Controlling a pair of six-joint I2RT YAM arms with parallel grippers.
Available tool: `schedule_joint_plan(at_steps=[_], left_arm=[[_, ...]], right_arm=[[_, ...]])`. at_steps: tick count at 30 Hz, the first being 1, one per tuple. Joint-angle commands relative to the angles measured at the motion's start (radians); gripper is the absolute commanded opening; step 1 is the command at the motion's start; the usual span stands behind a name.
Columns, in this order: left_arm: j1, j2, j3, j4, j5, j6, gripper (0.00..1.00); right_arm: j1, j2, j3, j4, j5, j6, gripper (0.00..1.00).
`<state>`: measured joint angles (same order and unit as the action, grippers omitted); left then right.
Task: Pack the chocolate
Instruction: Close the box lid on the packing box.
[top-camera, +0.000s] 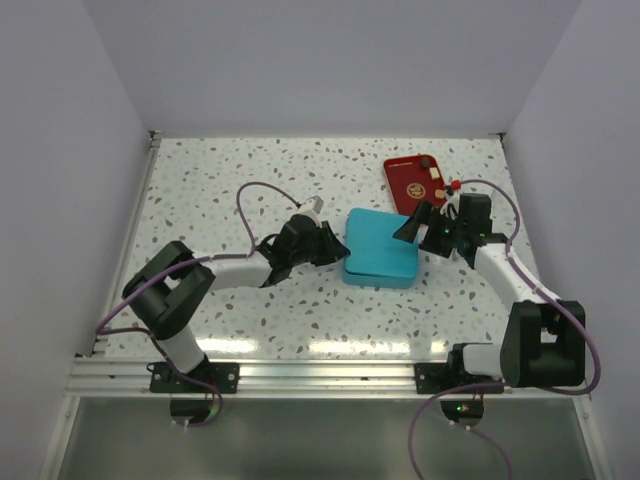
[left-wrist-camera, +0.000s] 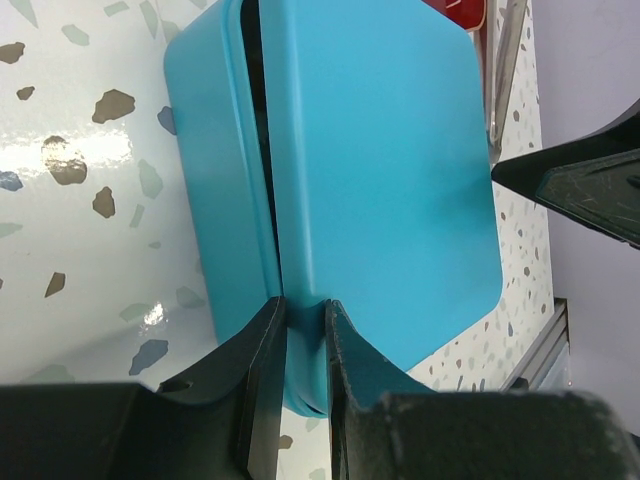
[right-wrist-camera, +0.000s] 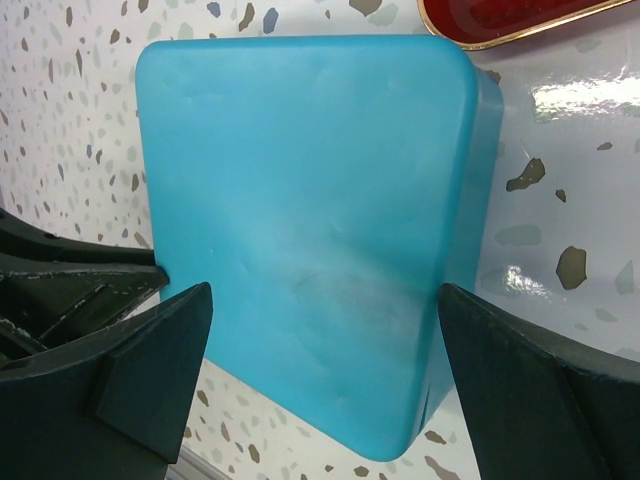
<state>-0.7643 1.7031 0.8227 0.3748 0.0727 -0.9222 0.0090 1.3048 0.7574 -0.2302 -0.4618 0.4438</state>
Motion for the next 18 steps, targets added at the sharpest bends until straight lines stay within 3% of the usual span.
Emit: schedule_joint_plan(at_steps=[1, 18], left_arm=[[-0.015, -0.028, -0.013, -0.060, -0.019, 0.051, 0.24], [-0.029, -0.066, -0.040, -0.083, -0.053, 0.037, 0.24]], right_arm=[[0.008, 0.007, 0.039, 0.029, -0.008, -0.002, 0.99], [0.017, -0.009, 0.033, 0.023, -0.008, 0.001, 0.99]])
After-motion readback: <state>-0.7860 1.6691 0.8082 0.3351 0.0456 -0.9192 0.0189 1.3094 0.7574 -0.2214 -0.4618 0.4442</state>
